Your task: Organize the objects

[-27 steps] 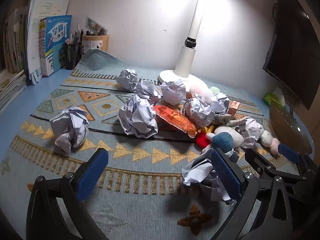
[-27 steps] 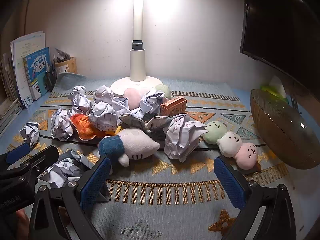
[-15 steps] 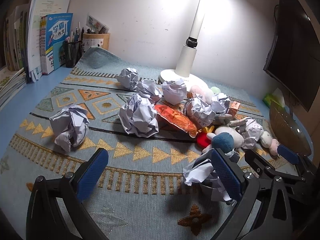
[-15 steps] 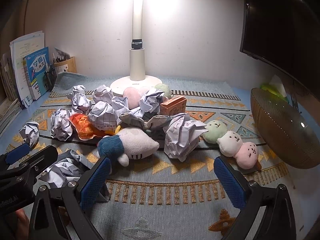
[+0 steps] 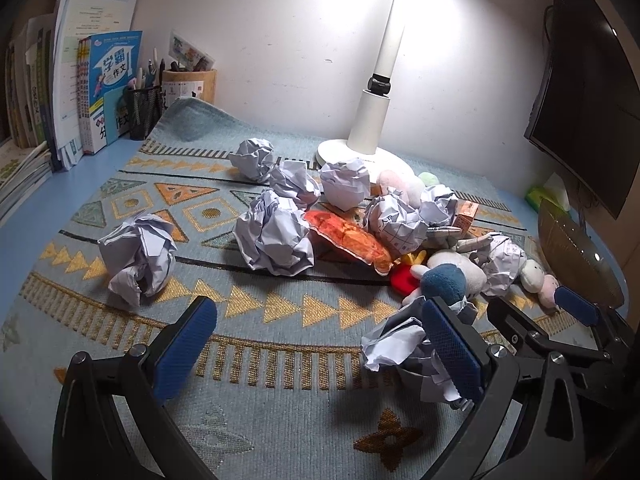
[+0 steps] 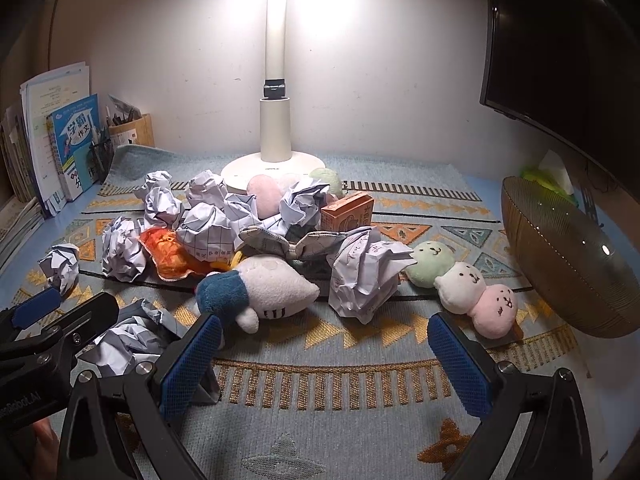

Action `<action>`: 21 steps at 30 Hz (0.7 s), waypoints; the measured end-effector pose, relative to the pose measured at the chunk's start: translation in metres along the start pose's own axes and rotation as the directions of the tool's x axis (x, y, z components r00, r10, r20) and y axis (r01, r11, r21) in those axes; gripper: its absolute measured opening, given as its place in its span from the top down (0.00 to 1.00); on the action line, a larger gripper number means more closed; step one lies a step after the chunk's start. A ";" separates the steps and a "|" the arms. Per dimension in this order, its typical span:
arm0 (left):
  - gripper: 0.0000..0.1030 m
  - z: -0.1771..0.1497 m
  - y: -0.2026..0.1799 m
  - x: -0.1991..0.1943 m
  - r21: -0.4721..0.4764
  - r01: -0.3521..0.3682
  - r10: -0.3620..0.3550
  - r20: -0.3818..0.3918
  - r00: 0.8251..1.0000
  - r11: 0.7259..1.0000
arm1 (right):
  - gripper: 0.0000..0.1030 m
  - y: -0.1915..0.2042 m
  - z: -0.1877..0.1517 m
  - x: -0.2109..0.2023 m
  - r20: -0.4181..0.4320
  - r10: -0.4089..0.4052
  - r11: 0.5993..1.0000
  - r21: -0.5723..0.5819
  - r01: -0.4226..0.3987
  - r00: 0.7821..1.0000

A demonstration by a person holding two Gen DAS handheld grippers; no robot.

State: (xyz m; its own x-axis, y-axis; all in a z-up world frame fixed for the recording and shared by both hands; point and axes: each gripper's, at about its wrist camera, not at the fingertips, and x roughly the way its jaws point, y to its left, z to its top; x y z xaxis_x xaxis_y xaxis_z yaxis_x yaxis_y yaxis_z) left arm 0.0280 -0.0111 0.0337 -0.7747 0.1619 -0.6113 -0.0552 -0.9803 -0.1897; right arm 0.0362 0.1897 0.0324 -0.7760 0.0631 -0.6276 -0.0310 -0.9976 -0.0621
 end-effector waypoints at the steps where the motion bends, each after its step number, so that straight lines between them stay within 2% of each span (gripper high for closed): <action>1: 0.01 0.000 0.001 0.000 -0.003 0.000 0.000 -0.003 1.000 1.000 | 0.00 0.000 0.000 0.000 0.001 -0.001 1.000 -0.001 0.001 1.000; 21: 0.01 0.000 0.003 0.001 -0.018 0.014 -0.014 -0.004 1.000 1.000 | 0.00 0.004 -0.001 0.000 -0.004 0.001 1.000 -0.009 -0.001 1.000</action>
State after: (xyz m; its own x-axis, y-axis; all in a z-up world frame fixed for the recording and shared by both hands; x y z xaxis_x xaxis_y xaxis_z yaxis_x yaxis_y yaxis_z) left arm 0.0269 -0.0141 0.0329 -0.7714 0.1761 -0.6115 -0.0544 -0.9757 -0.2122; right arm 0.0370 0.1856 0.0310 -0.7736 0.0621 -0.6307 -0.0245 -0.9974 -0.0682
